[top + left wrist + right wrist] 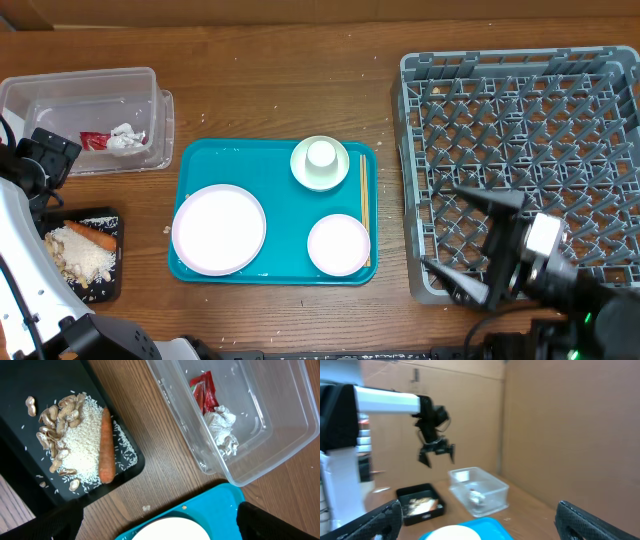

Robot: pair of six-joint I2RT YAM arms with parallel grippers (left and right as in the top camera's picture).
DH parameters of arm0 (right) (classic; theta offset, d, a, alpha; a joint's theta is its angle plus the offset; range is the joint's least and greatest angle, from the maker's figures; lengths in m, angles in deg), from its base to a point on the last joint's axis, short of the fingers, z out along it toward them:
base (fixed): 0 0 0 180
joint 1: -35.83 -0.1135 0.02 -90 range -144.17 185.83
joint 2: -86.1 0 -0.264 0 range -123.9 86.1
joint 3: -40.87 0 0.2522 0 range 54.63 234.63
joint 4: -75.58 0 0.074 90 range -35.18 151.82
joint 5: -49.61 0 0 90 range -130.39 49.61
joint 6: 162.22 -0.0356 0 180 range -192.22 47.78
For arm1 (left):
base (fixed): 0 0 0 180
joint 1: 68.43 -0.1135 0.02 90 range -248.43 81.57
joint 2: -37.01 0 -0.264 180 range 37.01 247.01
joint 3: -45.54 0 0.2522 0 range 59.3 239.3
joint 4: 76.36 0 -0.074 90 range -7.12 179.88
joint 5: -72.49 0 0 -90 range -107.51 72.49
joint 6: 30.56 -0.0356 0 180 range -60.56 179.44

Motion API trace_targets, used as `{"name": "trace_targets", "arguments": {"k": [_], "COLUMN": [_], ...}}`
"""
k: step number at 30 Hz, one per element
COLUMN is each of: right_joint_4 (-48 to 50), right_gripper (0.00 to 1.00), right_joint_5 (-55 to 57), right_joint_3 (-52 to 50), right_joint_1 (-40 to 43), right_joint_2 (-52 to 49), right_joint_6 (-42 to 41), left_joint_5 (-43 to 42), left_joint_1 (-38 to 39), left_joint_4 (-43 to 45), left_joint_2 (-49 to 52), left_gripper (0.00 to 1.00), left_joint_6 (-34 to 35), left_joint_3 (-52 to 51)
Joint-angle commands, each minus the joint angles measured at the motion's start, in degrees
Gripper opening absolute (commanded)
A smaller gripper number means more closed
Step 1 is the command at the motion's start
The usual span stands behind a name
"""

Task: Sort waste into correct bins and load items into the dishwasher
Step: 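Move the right gripper from the rack over the small white bowl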

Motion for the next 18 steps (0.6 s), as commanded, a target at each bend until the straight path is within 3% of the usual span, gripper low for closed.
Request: {"name": "trace_targets", "arguments": {"k": [1, 7, 13, 18], "right_joint_4": [-0.11, -0.07, -0.22, -9.18], "right_gripper": [1.00, 1.00, 1.00, 1.00], "right_joint_5": [-10.95, -14.88, -11.32, -0.59], "right_joint_3": [9.11, 17.77, 18.56, 18.56], "right_joint_1": [0.22, -0.48, -7.06, -14.34], "right_joint_2": [-10.45, -24.15, -34.69, -39.93], "right_joint_6": [-1.27, -2.86, -1.95, 6.54], "left_joint_5": [0.42, 0.42, 0.42, 0.42], "left_joint_1": [0.07, 0.07, 0.07, 0.07], "left_joint_4": [-0.04, -0.04, -0.04, -0.02], "left_joint_2": [0.13, 0.13, 0.13, 0.13], "left_gripper": [1.00, 1.00, 1.00, 1.00], "left_joint_6": [-0.52, -0.52, -0.52, -0.52], "left_joint_3": [0.31, 0.31, 0.31, 0.31]}}
